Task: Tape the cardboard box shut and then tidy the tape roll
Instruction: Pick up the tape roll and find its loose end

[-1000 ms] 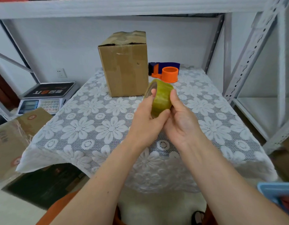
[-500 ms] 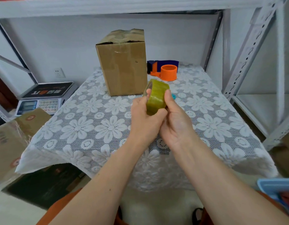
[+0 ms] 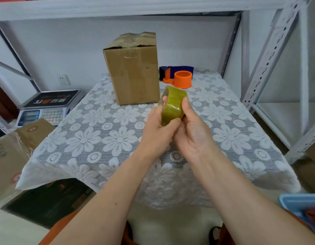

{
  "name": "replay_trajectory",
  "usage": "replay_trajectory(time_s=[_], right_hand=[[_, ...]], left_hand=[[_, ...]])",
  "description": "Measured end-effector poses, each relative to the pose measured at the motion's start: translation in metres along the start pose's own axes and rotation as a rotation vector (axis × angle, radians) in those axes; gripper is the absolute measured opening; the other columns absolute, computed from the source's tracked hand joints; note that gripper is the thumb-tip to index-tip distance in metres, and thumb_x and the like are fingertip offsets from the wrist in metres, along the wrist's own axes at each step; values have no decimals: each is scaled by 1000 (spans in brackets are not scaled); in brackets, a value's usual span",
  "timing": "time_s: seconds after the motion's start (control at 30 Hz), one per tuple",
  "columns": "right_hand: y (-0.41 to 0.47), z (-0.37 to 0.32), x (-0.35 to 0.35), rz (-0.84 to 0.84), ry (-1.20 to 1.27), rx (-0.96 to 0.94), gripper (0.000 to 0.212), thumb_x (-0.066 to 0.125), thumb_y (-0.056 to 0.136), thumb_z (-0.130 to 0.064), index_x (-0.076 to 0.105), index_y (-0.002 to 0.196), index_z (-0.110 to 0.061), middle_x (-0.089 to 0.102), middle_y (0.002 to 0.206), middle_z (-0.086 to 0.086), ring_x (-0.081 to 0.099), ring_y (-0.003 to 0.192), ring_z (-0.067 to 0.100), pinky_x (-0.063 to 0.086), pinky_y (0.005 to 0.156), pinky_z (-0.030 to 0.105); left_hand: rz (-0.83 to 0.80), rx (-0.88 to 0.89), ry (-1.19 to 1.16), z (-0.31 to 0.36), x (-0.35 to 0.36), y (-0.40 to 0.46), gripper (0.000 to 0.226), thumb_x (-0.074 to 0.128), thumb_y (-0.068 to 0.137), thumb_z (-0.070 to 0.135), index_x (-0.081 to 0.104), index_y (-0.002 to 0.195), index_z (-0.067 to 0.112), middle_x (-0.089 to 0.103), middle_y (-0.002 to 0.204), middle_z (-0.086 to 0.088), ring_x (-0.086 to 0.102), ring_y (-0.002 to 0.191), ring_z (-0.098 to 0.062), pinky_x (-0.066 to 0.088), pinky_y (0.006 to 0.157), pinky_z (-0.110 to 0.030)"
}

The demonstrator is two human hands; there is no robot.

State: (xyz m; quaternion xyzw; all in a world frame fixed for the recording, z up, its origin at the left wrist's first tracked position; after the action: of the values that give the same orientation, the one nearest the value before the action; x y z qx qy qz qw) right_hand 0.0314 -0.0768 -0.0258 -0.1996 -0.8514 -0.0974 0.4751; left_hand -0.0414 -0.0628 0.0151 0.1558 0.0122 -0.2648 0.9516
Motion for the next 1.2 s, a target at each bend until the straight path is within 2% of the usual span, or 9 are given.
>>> replay_trajectory(time_s=[0.13,0.33,0.53,0.67,0.77,0.93,1.0,1.07,1.2], right_hand=[[-2,0,0,10,-24,3,33,51,94,-28,72,93,-3,71,101,13,69,93,20,54,89,34],[-4,3,2,23,-40,5,31,51,95,-26,70,96,-2,70,102,14,65,101,23,44,103,37],[-4,3,1,31,-66,-8,30,52,95,-26,69,99,-1,71,102,14,65,104,24,45,103,38],[-6,-1,2,35,-75,-22,31,52,95,-26,69,101,-1,71,101,14,68,96,22,50,97,37],[-5,0,0,55,-64,-17,32,52,95,-26,68,103,0,70,104,16,69,96,23,53,92,35],[-5,-3,-1,46,-69,-10,32,50,95,-29,69,96,-3,72,98,12,69,95,20,54,89,33],[-5,-2,-2,53,-74,-3,32,50,95,-28,69,95,-3,72,97,12,70,92,20,53,89,33],[-5,2,-3,65,-75,7,31,51,95,-27,69,96,-2,71,97,13,70,89,20,53,90,33],[-6,6,-3,83,-110,12,31,52,95,-27,68,98,-1,71,97,13,69,88,20,51,93,33]], left_hand=[[-16,5,-101,-4,1,-1,30,58,85,0,64,87,29,69,78,9,64,74,-2,50,69,-17],[31,-29,-151,-10,-3,0,34,55,80,-5,61,68,27,56,57,13,51,57,-3,45,56,-15],[15,-37,-205,-11,-2,1,31,53,79,-7,61,74,22,57,60,10,52,59,-4,46,57,-15],[-27,-39,-181,-11,1,1,20,62,76,2,66,89,17,66,78,-3,61,73,-10,51,68,-22],[-26,-47,-147,-14,-1,2,19,67,83,5,66,91,22,71,81,5,67,77,-6,52,72,-23],[-113,-68,-119,-15,4,3,32,63,88,4,61,119,12,71,94,5,68,90,-4,52,82,-19],[-96,-85,-139,-16,5,3,30,64,85,5,64,112,17,72,89,6,68,86,-5,52,78,-20],[-24,-103,-141,-18,1,0,23,65,79,8,68,90,29,69,74,11,65,72,-5,50,67,-19],[71,-133,-175,-19,-4,-3,25,60,79,0,63,71,24,60,60,9,55,58,-6,44,52,-17]])
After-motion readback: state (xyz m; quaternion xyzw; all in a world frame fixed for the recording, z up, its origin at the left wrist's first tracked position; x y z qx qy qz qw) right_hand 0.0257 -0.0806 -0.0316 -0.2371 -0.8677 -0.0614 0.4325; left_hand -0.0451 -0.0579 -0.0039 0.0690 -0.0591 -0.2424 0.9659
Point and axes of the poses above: each hand's wrist, its own y-axis towards the middle knuckle, its own x-axis out of the palm, z = x × y, the point moved 10 cm from there along y, towards the middle knuckle
